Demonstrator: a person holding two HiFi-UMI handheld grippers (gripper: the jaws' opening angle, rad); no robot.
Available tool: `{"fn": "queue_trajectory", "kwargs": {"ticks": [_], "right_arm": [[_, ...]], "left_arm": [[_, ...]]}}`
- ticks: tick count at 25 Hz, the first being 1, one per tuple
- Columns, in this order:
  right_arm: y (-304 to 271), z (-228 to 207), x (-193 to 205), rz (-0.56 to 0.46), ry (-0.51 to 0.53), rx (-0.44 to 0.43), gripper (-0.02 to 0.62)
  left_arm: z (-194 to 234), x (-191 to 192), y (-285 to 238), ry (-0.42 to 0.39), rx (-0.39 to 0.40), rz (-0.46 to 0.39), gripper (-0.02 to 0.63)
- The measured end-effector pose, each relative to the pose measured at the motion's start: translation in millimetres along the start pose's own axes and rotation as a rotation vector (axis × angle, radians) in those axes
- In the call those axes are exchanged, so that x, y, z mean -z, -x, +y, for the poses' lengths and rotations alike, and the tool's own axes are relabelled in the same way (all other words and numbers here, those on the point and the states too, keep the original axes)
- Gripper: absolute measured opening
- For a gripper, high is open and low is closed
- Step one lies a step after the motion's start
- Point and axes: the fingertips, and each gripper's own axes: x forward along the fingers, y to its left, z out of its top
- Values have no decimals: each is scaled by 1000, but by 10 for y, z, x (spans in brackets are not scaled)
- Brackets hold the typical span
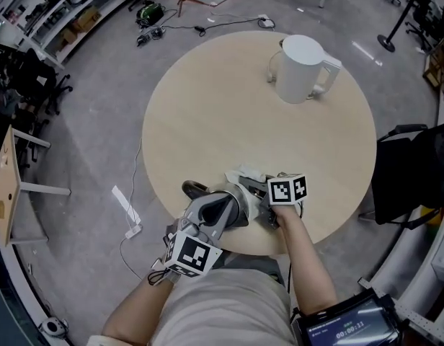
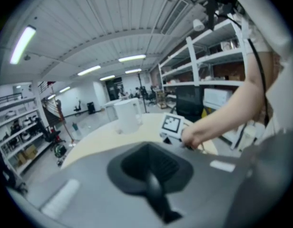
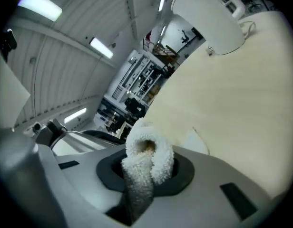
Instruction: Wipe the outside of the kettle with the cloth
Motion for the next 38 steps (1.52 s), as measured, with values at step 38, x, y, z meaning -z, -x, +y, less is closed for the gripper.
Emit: {"fn": "queue_trajectory", "kwargs": {"ticks": [38], "right_arm": [[171, 323, -66, -296, -61, -79, 81]], "left_arm": [[158, -90, -120, 47, -16, 40, -3]]}}
